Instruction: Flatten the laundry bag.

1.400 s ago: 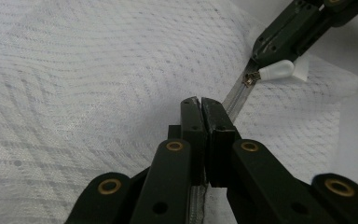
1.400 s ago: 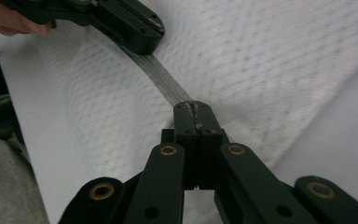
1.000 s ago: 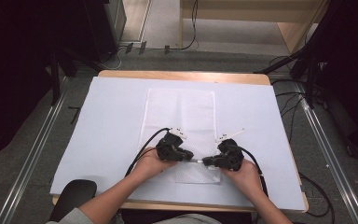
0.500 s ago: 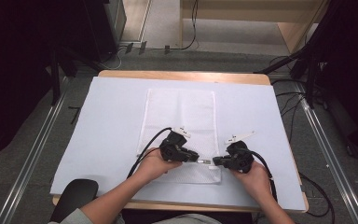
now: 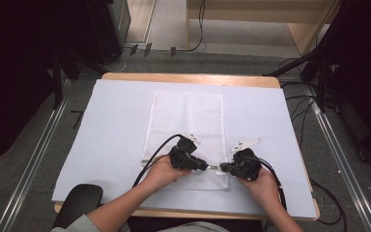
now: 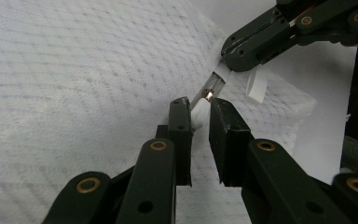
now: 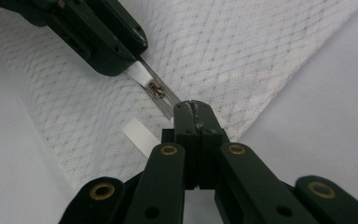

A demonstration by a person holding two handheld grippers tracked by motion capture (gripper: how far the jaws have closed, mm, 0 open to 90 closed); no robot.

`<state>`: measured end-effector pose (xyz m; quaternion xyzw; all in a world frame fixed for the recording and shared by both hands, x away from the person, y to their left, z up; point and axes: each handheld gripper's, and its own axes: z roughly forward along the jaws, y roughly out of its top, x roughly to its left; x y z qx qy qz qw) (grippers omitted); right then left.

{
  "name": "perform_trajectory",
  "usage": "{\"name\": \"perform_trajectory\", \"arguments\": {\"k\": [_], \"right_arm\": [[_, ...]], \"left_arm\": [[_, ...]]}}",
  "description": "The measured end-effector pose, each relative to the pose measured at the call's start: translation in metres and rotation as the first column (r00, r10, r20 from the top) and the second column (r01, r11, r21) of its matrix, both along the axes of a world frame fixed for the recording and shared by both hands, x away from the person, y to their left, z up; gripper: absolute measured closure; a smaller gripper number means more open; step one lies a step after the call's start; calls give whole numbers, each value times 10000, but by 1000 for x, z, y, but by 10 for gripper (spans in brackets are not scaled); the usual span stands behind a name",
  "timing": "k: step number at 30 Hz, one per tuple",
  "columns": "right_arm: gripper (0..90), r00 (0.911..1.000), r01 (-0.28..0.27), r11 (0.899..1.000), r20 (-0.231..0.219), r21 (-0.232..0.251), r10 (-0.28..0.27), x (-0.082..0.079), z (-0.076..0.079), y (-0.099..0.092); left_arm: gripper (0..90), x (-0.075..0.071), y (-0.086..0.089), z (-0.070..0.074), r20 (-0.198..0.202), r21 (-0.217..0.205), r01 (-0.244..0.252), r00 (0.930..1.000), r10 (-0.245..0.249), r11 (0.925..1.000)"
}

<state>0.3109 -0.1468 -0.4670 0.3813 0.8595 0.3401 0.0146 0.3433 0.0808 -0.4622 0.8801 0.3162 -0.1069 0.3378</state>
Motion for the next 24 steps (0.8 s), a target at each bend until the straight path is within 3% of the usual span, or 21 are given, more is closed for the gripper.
{"name": "perform_trajectory", "arguments": {"k": [3,10,20,24], "right_arm": [[900,10000,-37,10000,44,-25,37,0,0,0],[900,10000,-5,10000,66,-56,5,-1,0,1],[900,10000,8,9999,80,-110,-7,-1,0,2],[900,9999,26,9998,140,-198,-23,-2,1,3]], "left_arm": [[798,-2,-6,-2,-79,-63,83,9999,-84,9999],[833,0,-10,-4,-443,-206,-262,9987,253,9994],[881,-2,-13,-3,-303,21,-165,9994,165,9999],[884,-1,-12,-2,-449,32,-236,9987,238,9997]]}}
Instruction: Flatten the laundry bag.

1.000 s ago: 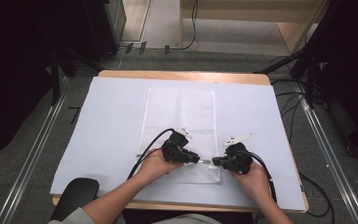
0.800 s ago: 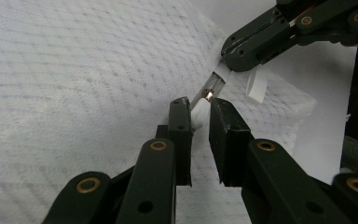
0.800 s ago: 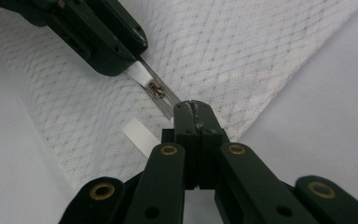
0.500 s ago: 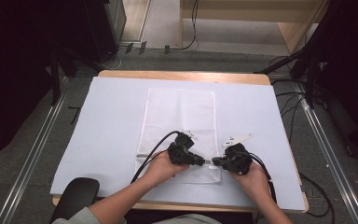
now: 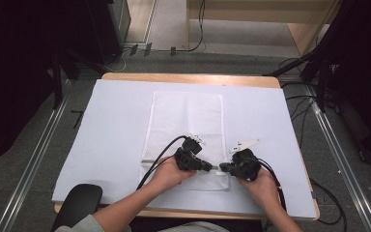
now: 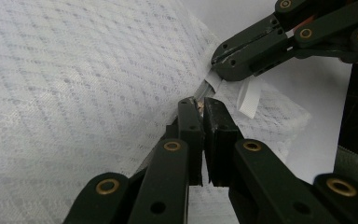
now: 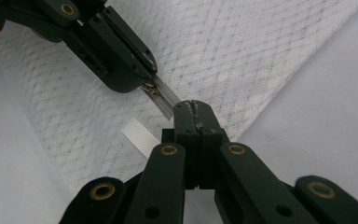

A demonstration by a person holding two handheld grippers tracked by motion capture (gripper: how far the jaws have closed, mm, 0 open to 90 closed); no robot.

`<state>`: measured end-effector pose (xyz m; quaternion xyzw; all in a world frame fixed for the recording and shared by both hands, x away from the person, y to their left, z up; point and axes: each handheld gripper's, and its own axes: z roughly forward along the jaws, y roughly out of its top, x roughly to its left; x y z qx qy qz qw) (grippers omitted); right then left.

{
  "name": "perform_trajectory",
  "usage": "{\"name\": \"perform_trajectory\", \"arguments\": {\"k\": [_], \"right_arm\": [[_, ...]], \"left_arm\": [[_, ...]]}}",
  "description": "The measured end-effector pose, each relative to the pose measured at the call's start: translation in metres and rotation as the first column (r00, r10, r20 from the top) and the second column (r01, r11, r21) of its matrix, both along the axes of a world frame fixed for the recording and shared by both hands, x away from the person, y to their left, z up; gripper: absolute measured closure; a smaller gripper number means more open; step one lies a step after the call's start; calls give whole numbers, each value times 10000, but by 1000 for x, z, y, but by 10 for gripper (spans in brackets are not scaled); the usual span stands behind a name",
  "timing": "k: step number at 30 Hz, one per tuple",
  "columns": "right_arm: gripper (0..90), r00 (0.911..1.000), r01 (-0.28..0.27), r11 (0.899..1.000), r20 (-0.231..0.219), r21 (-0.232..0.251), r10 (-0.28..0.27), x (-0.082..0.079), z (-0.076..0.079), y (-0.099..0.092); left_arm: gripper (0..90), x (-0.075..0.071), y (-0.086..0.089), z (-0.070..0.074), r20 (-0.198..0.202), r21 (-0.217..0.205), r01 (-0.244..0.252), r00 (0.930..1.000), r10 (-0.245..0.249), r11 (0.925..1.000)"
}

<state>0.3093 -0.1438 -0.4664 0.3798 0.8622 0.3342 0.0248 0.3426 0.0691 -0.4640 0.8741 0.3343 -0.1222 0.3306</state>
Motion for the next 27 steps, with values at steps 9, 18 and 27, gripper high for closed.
{"name": "perform_trajectory", "arguments": {"k": [9,18,27], "right_arm": [[900,10000,98,9999,-15,-55,-98,-1,0,3],[900,10000,84,9999,46,-106,-84,-1,0,3],[900,10000,72,9998,37,-165,-71,-1,1,4]], "left_arm": [[887,1,2,3,-67,237,-36,10000,38,9997],[872,-3,4,1,-199,17,-66,9998,67,10000],[873,-4,5,-3,-425,-183,-165,9990,157,9997]]}}
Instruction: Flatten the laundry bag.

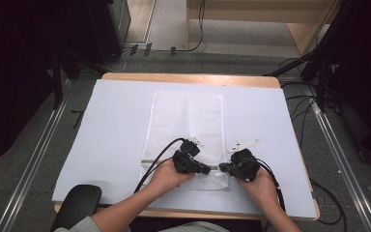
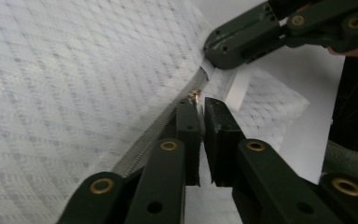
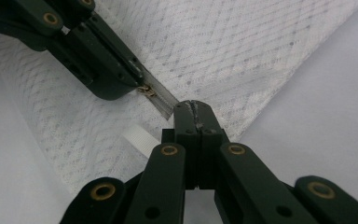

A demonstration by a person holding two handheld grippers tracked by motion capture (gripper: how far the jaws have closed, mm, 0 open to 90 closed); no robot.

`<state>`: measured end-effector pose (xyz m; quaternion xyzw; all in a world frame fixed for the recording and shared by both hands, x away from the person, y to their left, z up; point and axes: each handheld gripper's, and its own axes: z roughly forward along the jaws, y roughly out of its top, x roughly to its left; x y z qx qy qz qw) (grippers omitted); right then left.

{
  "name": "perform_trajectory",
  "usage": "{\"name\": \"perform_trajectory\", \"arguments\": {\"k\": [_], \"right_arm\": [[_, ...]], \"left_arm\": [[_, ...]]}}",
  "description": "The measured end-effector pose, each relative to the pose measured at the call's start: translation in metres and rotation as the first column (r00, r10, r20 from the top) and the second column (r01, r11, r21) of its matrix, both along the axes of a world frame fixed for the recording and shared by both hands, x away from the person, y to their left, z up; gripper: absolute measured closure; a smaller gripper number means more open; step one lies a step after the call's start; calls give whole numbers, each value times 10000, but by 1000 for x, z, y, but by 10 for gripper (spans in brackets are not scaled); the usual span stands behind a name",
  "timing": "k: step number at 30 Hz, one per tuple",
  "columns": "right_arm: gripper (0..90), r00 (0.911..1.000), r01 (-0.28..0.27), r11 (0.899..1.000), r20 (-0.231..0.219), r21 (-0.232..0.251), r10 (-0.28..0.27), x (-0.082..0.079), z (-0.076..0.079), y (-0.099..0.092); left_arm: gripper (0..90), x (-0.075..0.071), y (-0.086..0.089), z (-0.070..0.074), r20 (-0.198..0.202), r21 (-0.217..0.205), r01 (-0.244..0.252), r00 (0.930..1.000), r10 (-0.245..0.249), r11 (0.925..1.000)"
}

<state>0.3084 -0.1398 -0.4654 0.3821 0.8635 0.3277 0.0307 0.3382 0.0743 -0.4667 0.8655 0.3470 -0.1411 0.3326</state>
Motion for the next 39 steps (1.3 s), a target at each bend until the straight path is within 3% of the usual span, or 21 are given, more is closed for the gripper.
{"name": "perform_trajectory", "arguments": {"k": [10,14,21,24,34,39], "right_arm": [[900,10000,53,10000,-8,-80,-53,-1,0,1],[900,10000,87,9999,-47,-72,-87,-1,1,1],[900,9999,100,9999,-35,-84,-101,-1,1,1],[900,10000,66,10000,-1,-74,-66,-1,1,1],[900,9999,170,9998,-10,-69,-170,-1,0,2],[900,9999,163,9999,3,-32,-163,-2,0,1]], "left_arm": [[877,7,3,1,-268,-212,-242,9994,236,9995],[873,8,2,0,-218,-163,-266,9994,263,9995],[869,10,1,-1,-182,-468,-571,9982,563,9973],[869,10,-1,-2,-158,-415,-560,9983,554,9976],[885,13,2,0,-643,-491,-717,9956,685,9962],[888,12,2,4,-586,-163,-518,9970,508,9985]]}}
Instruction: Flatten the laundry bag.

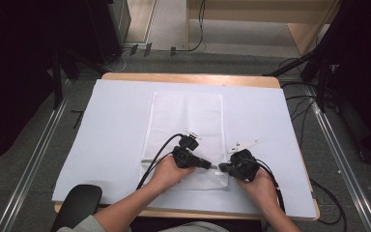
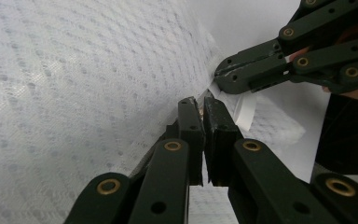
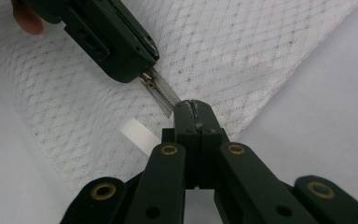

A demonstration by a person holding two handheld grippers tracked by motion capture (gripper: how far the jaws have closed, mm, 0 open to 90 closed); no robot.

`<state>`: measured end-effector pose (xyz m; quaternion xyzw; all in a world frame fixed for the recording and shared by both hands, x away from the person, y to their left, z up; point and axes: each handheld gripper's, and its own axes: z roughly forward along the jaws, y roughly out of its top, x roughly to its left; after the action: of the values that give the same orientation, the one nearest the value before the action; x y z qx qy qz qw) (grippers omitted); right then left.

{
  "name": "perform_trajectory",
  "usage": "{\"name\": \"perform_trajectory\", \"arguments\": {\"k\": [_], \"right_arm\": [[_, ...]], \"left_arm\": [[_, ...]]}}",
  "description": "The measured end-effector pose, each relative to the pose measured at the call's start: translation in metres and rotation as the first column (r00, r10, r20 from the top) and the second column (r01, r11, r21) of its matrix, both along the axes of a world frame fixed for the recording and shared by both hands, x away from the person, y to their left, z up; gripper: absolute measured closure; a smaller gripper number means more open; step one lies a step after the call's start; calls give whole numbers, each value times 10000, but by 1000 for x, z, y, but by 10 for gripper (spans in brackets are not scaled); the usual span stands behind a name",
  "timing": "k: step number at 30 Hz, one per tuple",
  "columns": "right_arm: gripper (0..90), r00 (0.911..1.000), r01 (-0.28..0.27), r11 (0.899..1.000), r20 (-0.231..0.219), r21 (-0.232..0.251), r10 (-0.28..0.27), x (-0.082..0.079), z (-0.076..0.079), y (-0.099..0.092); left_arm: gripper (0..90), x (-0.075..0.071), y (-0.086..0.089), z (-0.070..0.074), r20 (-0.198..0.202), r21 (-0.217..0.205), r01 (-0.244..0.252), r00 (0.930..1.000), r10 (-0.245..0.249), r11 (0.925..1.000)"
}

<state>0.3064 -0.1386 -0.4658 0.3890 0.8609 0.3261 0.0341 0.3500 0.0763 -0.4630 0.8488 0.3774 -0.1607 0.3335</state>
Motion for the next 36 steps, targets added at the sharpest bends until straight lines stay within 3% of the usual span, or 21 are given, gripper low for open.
{"name": "perform_trajectory", "arguments": {"k": [1,5,7,9,11,12,13,16,19,20,25,27,30,36], "right_arm": [[900,10000,34,10000,-19,-3,-34,0,0,0],[900,10000,32,10000,28,9,-32,-1,0,0],[900,10000,34,10000,65,-29,-34,-1,0,1],[900,9999,2,9999,144,-103,0,-1,0,2],[900,9999,46,10000,105,-79,-45,-1,0,1],[900,9999,49,10000,91,-76,-48,-1,0,1],[900,9999,38,10000,101,-72,-37,-1,0,1],[900,10000,21,9999,40,-113,-20,0,1,2],[900,10000,-35,9999,72,-121,36,0,1,2],[900,10000,-51,9999,80,-101,52,0,0,2],[900,10000,-65,9999,55,-77,65,0,0,1],[900,10000,-76,9999,28,-76,77,0,0,1],[900,10000,-70,9999,50,-107,70,0,0,1],[900,10000,-50,10000,52,-66,50,0,0,1]], "left_arm": [[889,0,0,1,97,110,-58,9999,57,9999],[889,2,2,-1,-249,4,-79,9997,79,10000],[889,3,4,2,-101,159,-129,9999,131,9998],[890,4,13,5,495,492,-537,9975,513,9973],[889,16,33,8,-330,-74,-853,9958,850,9963],[889,17,38,10,-310,-200,-890,9956,884,9958],[888,18,40,12,-638,-233,-684,9957,668,9974],[887,14,39,15,-399,-73,-508,9979,505,9987],[887,12,42,13,-553,-53,-387,9977,384,9992],[887,9,41,12,-413,171,-307,9987,314,9994],[888,5,46,17,-32,332,-386,9992,387,9987],[888,5,48,16,-297,219,-271,9992,278,9994],[888,3,50,17,-201,361,-234,9995,241,9991],[888,4,63,19,-538,258,-343,9979,357,9991]]}}
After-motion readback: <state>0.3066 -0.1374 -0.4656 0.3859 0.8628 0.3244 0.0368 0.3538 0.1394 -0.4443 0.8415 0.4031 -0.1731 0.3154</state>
